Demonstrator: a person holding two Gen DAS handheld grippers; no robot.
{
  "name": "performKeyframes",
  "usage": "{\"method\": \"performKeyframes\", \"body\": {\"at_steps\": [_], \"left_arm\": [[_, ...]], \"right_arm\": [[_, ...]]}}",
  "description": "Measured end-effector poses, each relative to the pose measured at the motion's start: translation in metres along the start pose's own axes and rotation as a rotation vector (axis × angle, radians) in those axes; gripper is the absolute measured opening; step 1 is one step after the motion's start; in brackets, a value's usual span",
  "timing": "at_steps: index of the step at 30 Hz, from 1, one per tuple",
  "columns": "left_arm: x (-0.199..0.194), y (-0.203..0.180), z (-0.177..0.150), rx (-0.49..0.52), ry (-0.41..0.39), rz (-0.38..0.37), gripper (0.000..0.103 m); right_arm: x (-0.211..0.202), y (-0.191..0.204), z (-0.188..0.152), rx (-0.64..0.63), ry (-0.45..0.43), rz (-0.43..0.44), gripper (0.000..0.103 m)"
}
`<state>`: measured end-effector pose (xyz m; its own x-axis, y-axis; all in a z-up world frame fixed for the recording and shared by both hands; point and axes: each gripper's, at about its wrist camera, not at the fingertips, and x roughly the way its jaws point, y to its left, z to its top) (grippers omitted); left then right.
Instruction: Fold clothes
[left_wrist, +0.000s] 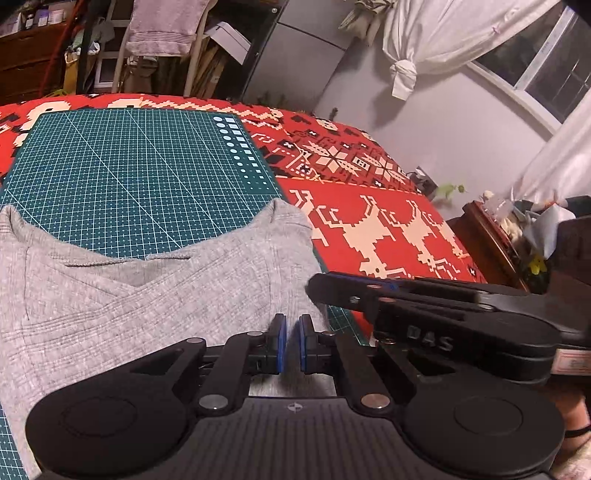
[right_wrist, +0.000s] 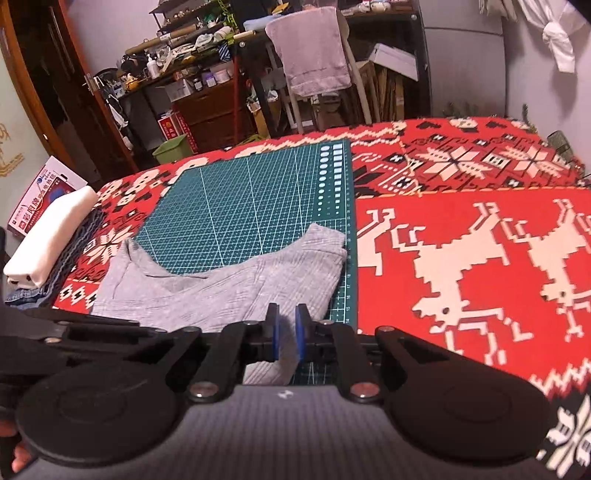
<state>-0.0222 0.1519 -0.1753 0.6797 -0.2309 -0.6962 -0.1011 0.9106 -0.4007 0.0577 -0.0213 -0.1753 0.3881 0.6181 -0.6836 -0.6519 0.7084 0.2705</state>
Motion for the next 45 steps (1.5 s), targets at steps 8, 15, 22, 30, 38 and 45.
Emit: {"method": "performKeyframes", "body": {"at_steps": [8, 15, 22, 30, 38, 45], "left_arm": [[-0.004, -0.003, -0.001, 0.011, -0.024, 0.004, 0.006], [0.01, 0.003, 0.019, -0.011, -0.036, 0.017, 0.006], [0.012, 0.015, 0.023, -0.063, -0.044, 0.009, 0.006], [0.022, 0.035, 0.038, -0.162, -0.068, 0.029, 0.006], [0.023, 0.046, 0.037, -0.206, -0.077, -0.001, 0.006], [0.016, 0.053, 0.036, -0.234, -0.095, -0.006, 0.005]], "right_arm": [[0.006, -0.01, 0.008, 0.005, -0.004, -0.005, 0.011], [0.022, -0.016, 0.021, 0.016, 0.0, -0.006, 0.011], [0.027, -0.022, 0.029, 0.027, -0.02, -0.018, 0.012], [0.048, -0.02, 0.04, 0.008, -0.001, -0.042, 0.011], [0.042, 0.004, 0.043, -0.087, -0.016, -0.006, 0.012], [0.059, 0.016, 0.045, -0.132, 0.023, -0.029, 0.01]]}}
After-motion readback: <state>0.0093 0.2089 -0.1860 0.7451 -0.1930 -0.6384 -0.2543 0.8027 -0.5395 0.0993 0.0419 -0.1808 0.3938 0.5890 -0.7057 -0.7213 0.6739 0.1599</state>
